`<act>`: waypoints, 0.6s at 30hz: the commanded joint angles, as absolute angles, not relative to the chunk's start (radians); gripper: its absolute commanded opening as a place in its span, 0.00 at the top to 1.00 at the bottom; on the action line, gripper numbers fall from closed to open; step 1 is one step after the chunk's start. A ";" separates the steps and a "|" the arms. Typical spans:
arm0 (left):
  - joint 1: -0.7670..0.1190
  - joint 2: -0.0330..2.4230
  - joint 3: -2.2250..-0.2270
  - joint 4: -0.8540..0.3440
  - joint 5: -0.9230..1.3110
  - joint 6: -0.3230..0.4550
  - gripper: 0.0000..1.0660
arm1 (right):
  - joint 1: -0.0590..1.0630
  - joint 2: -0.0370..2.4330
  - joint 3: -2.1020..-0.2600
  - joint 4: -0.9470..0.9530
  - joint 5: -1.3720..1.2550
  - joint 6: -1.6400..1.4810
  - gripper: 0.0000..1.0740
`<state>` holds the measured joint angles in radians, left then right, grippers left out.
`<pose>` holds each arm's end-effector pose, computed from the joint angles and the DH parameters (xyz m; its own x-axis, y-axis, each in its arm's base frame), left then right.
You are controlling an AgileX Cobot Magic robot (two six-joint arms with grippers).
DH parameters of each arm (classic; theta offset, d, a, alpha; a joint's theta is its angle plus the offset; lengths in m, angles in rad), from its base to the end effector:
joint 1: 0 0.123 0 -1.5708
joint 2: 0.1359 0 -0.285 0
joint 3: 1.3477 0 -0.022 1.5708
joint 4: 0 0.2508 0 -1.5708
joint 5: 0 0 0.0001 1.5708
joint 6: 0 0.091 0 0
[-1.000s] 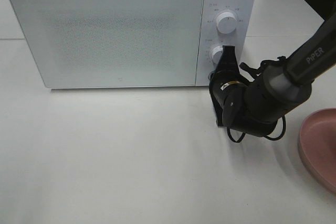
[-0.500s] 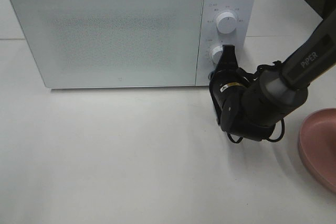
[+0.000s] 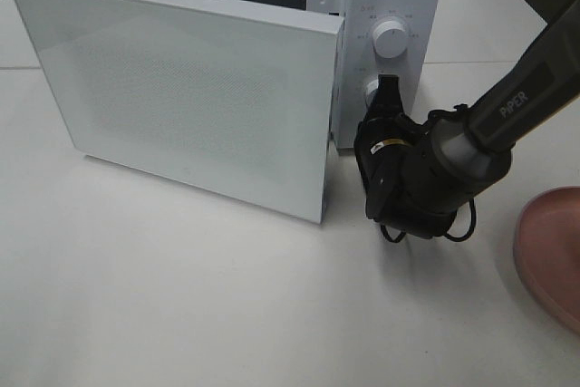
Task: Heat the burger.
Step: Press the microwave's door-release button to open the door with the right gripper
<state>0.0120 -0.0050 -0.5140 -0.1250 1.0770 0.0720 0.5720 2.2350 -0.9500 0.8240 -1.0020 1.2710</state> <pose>-0.0082 -0.0101 0.2803 -0.4495 0.0070 -0.8932 0.0917 0.9950 -0.0383 0.3522 0.1599 0.0692 0.1261 0.9919 -0.0156 0.2926 -0.0222 0.9560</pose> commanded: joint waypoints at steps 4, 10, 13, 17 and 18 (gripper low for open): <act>0.010 -0.022 -0.515 -0.132 1.067 0.064 0.06 | 0.535 2.230 -1.020 0.730 -1.130 1.263 1.00; 0.010 -0.022 -0.515 -0.132 1.067 0.064 0.06 | 0.536 2.215 -1.012 0.724 -1.096 1.240 1.00; 0.010 -0.022 -0.515 -0.132 1.067 0.064 0.06 | 0.538 2.201 -0.990 0.725 -1.070 1.240 1.00; 0.010 -0.022 -0.515 -0.132 1.067 0.064 0.06 | 0.538 2.179 -0.955 0.720 -1.005 1.240 1.00; 0.010 -0.022 -0.515 -0.132 1.067 0.064 0.06 | 0.538 2.179 -0.955 0.720 -1.005 1.240 1.00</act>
